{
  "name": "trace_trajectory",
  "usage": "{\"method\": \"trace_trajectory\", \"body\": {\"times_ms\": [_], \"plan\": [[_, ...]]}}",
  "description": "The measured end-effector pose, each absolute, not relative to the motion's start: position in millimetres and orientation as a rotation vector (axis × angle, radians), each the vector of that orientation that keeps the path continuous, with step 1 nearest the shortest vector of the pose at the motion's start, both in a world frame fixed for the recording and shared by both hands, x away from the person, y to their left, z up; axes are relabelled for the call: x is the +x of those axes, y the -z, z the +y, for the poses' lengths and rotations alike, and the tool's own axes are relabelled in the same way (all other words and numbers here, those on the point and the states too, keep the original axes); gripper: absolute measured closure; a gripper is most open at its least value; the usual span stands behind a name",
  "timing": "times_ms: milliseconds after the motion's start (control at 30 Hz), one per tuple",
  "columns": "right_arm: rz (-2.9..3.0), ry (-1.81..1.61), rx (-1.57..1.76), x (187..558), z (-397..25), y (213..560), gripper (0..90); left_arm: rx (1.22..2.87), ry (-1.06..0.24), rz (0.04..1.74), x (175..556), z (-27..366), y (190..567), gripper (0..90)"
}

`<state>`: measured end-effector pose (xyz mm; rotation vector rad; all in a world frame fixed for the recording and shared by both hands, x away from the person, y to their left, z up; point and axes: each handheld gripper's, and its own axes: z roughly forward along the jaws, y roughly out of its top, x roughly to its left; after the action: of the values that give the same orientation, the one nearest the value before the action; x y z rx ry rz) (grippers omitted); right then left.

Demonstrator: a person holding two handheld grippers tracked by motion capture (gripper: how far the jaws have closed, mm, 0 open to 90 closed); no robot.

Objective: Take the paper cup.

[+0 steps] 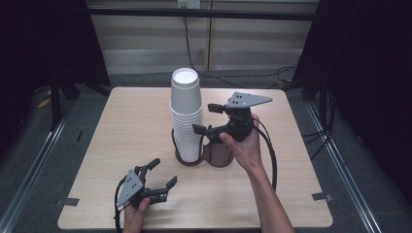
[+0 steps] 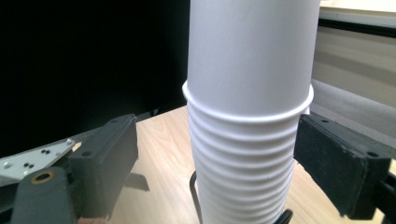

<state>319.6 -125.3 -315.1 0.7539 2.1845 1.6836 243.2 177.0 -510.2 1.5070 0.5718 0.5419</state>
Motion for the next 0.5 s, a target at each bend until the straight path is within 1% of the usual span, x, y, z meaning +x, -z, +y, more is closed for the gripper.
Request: {"method": "trace_trajectory", "body": {"times_ms": [500], "plan": [[2.201, -1.661, 0.745, 341, -117, 291, 13.2, 1.507, -0.542, 0.571, 243, 177, 510, 15.7]]}}
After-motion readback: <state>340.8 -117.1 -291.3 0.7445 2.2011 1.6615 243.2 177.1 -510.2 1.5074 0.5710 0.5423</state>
